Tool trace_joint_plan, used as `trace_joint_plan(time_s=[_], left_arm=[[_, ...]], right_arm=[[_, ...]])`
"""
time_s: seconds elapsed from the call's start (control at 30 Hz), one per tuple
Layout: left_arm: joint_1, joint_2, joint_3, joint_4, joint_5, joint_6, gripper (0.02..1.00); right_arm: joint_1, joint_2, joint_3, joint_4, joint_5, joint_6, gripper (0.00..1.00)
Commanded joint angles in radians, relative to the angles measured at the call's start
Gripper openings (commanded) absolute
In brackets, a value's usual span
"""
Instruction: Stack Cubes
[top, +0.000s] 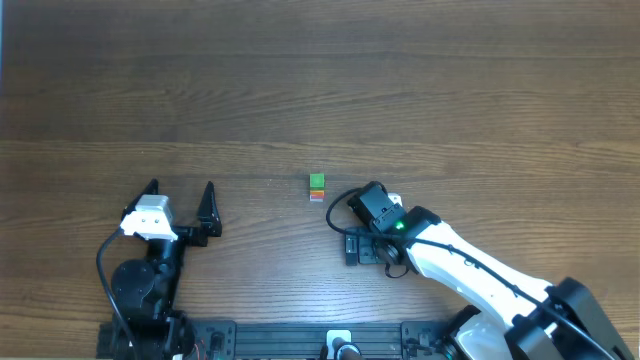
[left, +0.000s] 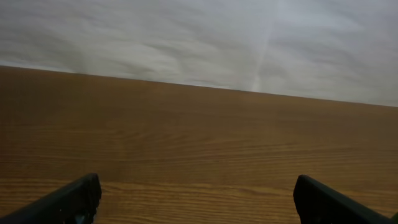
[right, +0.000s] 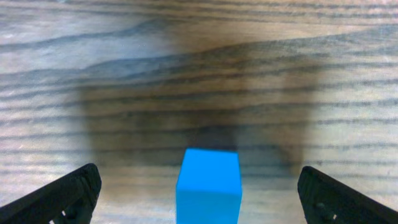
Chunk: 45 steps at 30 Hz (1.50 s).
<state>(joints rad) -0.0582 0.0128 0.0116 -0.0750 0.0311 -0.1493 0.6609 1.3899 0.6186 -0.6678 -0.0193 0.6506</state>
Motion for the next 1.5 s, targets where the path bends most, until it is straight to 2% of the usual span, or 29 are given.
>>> trace_joint_plan(time_s=[0.03, 0.13, 0.17, 0.27, 1.3, 1.5], left_arm=[[0.006, -0.006, -0.006, -0.001, 0.013, 0.015, 1.000], [0.006, -0.006, -0.006, -0.001, 0.013, 0.015, 1.000], [0.006, -0.006, -0.006, -0.001, 0.013, 0.015, 1.000], [0.006, -0.006, -0.006, -0.001, 0.013, 0.015, 0.998], [0.006, -0.006, -0.006, -0.001, 0.013, 0.015, 1.000], [0.006, -0.006, -0.006, -0.001, 0.013, 0.015, 1.000]], right_arm=[[-0.014, 0.043, 0.002, 0.006, 0.034, -0.025, 0.991], [-0.014, 0.044, 0.005, 0.006, 0.043, -0.032, 0.893], [-0.014, 0.044, 0.006, 0.006, 0.043, -0.039, 0.801], [-0.011, 0.044, 0.008, 0.004, 0.043, -0.039, 0.693], [0.009, 0.044, 0.052, -0.033, 0.043, -0.038, 0.198], [0.030, 0.044, 0.128, -0.108, 0.043, -0.037, 0.169]])
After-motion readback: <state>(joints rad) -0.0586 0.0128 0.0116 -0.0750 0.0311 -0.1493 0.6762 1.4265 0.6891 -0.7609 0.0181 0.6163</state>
